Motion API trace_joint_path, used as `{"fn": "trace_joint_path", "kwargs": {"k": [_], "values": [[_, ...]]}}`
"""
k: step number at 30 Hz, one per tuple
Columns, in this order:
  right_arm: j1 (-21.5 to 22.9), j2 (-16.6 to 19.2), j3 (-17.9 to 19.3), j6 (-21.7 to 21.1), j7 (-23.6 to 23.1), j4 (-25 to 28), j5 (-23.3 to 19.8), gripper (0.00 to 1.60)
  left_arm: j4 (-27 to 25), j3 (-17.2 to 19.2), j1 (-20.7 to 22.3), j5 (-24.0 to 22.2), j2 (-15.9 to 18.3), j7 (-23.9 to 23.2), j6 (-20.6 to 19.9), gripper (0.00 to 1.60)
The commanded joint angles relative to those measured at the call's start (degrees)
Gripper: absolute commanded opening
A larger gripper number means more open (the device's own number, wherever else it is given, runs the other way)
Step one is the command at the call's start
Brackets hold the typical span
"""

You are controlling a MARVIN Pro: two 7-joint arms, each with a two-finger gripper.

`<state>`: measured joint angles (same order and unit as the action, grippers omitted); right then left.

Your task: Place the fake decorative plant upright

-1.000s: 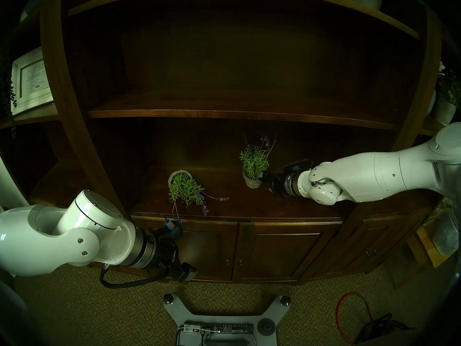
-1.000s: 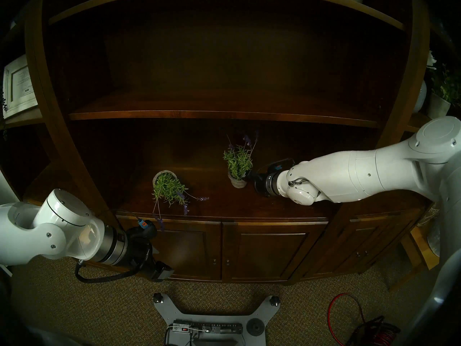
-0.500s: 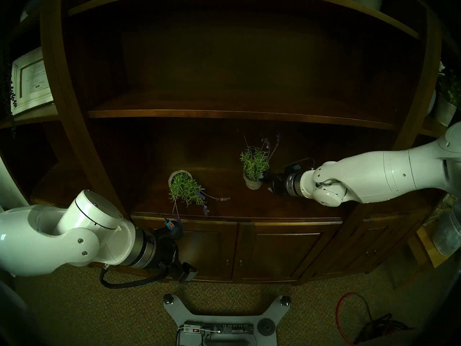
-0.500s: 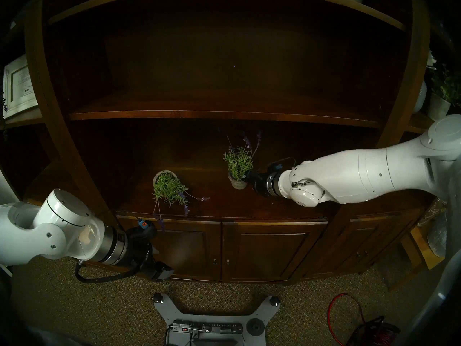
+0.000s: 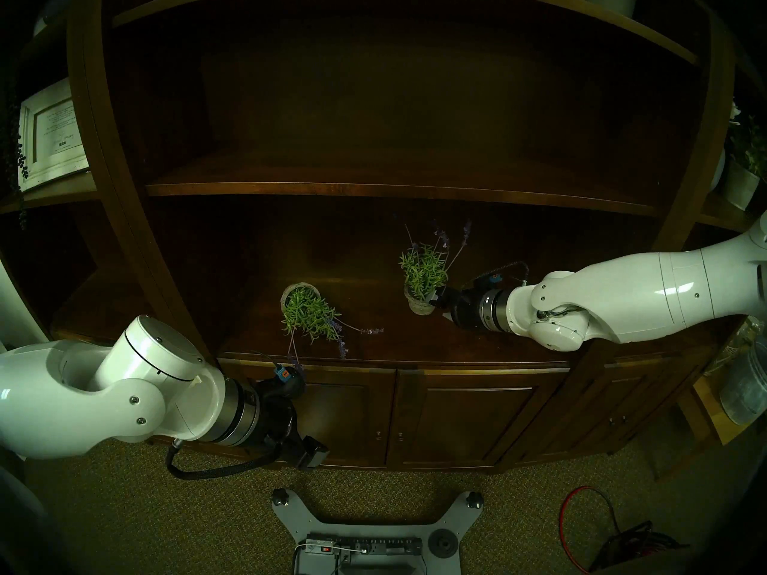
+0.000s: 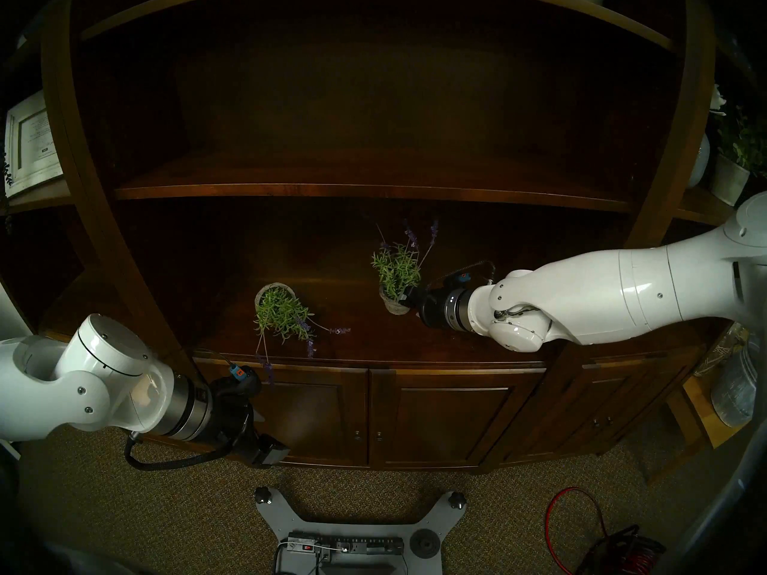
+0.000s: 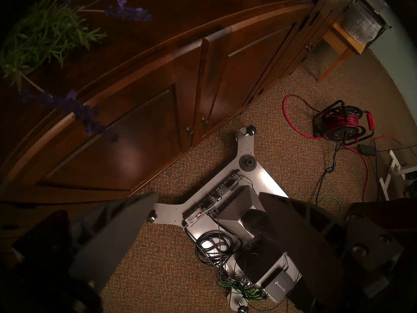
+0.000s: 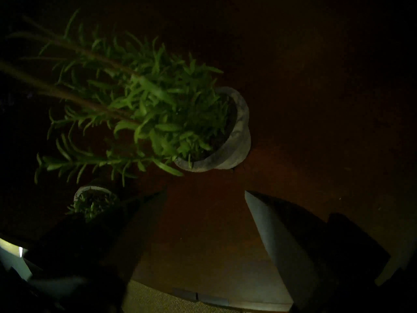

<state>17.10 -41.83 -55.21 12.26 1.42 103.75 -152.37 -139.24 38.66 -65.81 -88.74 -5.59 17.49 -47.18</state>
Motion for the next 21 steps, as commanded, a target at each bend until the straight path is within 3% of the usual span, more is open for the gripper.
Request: {"fn": "trace_joint_path", "kwargs": {"k": [1, 6, 9, 12, 13, 15, 16, 17, 21], "values": [[6.21, 6.31, -0.72, 1.66, 0.97, 5.96, 6.2, 1.15, -0.15, 0.72, 0.71, 0.08, -0.14, 0.06, 0.05, 1.6], [8.53, 9.3, -2.26, 1.96, 3.47, 11.11, 11.46, 1.14, -0.15, 0.74, 0.73, 0.07, -0.14, 0.06, 0.03, 1.6], [9.43, 8.77, -3.47, 2.88, 5.35, 13.55, 15.37, 1.15, -0.15, 0.75, 0.73, 0.07, -0.14, 0.06, 0.02, 1.6], [10.73, 7.47, -4.78, 4.48, 7.3, 16.38, 19.76, 1.24, -0.15, 0.72, 0.71, 0.08, -0.14, 0.06, 0.04, 1.6], [11.4, 7.32, -5.41, 4.99, 8.4, 17.55, 21.14, 1.39, -0.15, 0.72, 0.71, 0.08, -0.14, 0.06, 0.04, 1.6], [12.82, 6.97, -6.94, 5.8, 9.7, 19.53, 24.07, 1.52, -0.15, 0.72, 0.71, 0.09, -0.14, 0.06, 0.05, 1.6], [11.21, 6.88, -5.86, 5.91, 9.49, 18.95, 25.65, 1.6, -0.15, 0.71, 0.71, 0.09, -0.14, 0.06, 0.06, 1.6], [13.32, 7.01, -7.79, 6.66, 10.84, 20.94, 27.29, 1.6, -0.15, 0.71, 0.71, 0.09, -0.14, 0.06, 0.05, 1.6], [14.84, 6.56, -10.37, 8.37, 13.62, 23.53, 34.08, 1.6, -0.14, 0.71, 0.7, 0.09, -0.14, 0.06, 0.06, 1.6]]}}
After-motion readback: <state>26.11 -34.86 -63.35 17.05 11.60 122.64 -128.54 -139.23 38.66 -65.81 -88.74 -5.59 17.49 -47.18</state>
